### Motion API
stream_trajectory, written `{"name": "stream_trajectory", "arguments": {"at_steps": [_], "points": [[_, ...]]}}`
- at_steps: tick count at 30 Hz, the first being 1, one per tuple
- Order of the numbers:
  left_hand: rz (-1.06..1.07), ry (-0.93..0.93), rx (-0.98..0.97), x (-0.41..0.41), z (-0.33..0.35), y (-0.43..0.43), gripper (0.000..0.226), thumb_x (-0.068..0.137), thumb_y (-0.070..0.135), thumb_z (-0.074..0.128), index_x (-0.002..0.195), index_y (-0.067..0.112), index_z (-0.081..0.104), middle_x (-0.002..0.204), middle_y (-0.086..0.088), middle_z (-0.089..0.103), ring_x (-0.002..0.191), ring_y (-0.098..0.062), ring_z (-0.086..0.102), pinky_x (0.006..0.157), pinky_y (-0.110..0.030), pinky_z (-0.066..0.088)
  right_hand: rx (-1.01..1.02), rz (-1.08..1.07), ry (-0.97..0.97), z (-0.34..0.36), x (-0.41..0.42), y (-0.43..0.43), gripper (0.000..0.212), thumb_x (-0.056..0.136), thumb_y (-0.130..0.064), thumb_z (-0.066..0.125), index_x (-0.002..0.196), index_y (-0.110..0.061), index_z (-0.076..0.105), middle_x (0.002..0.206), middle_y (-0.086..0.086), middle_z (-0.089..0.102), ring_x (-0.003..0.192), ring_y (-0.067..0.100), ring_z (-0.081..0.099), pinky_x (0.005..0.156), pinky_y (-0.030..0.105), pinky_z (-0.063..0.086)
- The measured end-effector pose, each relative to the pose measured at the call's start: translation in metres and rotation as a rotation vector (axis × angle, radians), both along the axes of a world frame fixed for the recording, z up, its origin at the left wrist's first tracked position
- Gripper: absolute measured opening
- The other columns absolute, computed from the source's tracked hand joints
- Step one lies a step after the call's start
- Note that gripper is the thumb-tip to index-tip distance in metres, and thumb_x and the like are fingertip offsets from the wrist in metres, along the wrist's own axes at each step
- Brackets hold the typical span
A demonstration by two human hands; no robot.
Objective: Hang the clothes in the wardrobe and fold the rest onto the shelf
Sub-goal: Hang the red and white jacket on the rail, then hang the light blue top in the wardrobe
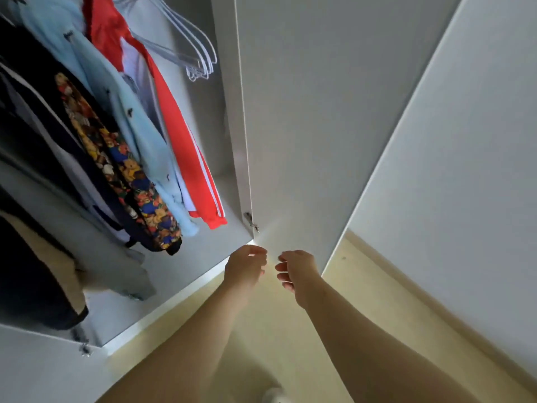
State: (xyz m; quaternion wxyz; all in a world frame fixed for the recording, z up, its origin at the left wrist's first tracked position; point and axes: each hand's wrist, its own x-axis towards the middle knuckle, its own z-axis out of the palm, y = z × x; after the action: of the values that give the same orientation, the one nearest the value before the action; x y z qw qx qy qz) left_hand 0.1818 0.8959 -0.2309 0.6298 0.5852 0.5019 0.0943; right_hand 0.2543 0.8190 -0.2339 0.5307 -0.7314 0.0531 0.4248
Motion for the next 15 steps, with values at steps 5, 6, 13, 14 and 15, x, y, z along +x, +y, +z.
{"name": "stream_trajectory", "arguments": {"at_steps": [5, 6, 13, 14, 15], "points": [[-0.228, 0.040, 0.010, -0.018, -0.018, -0.087, 0.017, 0.088, 0.010, 0.052, 0.078, 0.023, 0.059, 0.073, 0.002, 0.058, 0.058, -0.011, 0.052, 0.050, -0.020, 0.037, -0.034, -0.195, 0.016, -0.021, -0.033, -0.101, 0.018, 0.090, -0.008, 0.044, 0.075, -0.011, 0.052, 0.063, 0.003, 0.054, 0.052, 0.015, 0.046, 0.051, 0.022, 0.034], [-0.263, 0.046, -0.004, -0.025, -0.023, -0.104, 0.018, 0.088, 0.010, 0.051, 0.078, 0.023, 0.059, 0.073, 0.003, 0.058, 0.058, -0.010, 0.052, 0.050, -0.020, 0.037, -0.046, -0.233, 0.025, -0.027, -0.043, -0.120, 0.018, 0.090, -0.008, 0.043, 0.075, -0.011, 0.052, 0.063, 0.003, 0.054, 0.052, 0.015, 0.046, 0.051, 0.022, 0.034], [-0.501, 0.144, -0.059, -0.086, -0.057, -0.229, 0.020, 0.088, 0.012, 0.050, 0.077, 0.024, 0.061, 0.072, 0.004, 0.059, 0.057, -0.011, 0.053, 0.054, -0.022, 0.040, -0.155, -0.438, 0.114, -0.063, -0.133, -0.258, 0.017, 0.091, -0.011, 0.044, 0.076, -0.012, 0.052, 0.066, 0.003, 0.054, 0.054, 0.016, 0.047, 0.052, 0.024, 0.035], [-0.528, 0.163, -0.061, -0.094, -0.060, -0.247, 0.020, 0.088, 0.012, 0.050, 0.077, 0.024, 0.061, 0.072, 0.004, 0.059, 0.057, -0.010, 0.053, 0.054, -0.022, 0.041, -0.167, -0.470, 0.126, -0.065, -0.143, -0.277, 0.017, 0.091, -0.011, 0.043, 0.076, -0.012, 0.052, 0.066, 0.003, 0.054, 0.054, 0.016, 0.047, 0.053, 0.024, 0.035], [-0.554, 0.179, -0.060, -0.101, -0.063, -0.262, 0.020, 0.088, 0.013, 0.050, 0.077, 0.025, 0.061, 0.073, 0.004, 0.060, 0.058, -0.010, 0.054, 0.055, -0.022, 0.041, -0.175, -0.501, 0.135, -0.067, -0.152, -0.295, 0.017, 0.091, -0.011, 0.043, 0.076, -0.013, 0.052, 0.067, 0.003, 0.054, 0.054, 0.016, 0.047, 0.053, 0.024, 0.036]]}}
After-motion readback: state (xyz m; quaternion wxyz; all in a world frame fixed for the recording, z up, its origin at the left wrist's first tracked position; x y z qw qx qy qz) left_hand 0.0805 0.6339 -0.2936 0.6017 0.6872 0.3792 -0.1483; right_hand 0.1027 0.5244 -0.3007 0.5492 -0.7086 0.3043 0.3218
